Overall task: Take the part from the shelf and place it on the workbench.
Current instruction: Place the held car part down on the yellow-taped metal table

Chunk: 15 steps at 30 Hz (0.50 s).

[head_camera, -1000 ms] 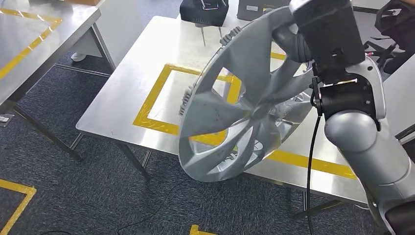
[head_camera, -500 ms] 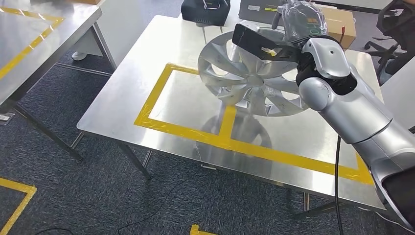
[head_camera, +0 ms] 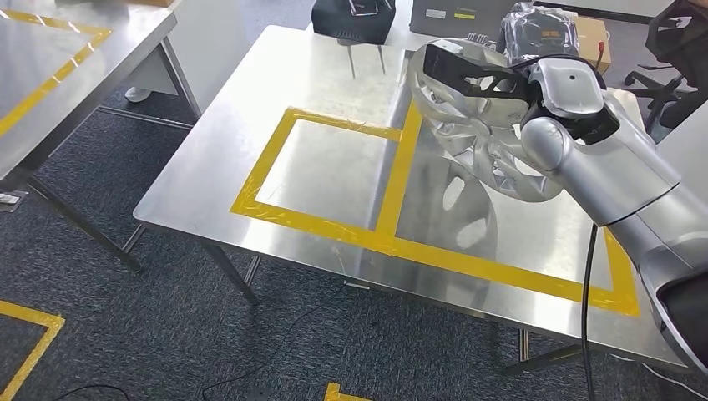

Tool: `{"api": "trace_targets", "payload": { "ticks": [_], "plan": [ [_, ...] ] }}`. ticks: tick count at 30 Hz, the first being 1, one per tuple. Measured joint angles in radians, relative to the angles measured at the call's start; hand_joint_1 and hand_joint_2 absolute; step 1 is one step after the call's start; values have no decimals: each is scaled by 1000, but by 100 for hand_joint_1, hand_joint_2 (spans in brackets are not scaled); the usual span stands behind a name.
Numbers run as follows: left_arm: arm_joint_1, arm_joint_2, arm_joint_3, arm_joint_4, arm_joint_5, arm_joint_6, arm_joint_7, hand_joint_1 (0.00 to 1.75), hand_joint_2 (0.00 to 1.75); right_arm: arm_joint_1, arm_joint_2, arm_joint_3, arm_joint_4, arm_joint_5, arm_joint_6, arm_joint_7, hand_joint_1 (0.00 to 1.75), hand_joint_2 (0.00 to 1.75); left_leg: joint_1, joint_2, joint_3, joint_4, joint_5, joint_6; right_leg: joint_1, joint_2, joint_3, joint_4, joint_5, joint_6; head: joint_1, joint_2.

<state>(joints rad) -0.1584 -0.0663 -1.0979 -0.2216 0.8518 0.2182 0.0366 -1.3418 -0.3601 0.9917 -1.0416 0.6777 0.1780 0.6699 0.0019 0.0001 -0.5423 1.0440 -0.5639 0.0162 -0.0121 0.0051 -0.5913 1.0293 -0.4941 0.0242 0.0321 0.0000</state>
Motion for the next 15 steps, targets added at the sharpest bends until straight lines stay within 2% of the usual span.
{"api": "trace_targets", "payload": {
  "ticks": [15],
  "plan": [
    [-1,0,-8,0,-4,0,0,0,175,-7,-5,15,31,46,8,12,175,175,0,-3,1,0,0,0,0,0,1,0,0,0,0,0]
  ]
}}
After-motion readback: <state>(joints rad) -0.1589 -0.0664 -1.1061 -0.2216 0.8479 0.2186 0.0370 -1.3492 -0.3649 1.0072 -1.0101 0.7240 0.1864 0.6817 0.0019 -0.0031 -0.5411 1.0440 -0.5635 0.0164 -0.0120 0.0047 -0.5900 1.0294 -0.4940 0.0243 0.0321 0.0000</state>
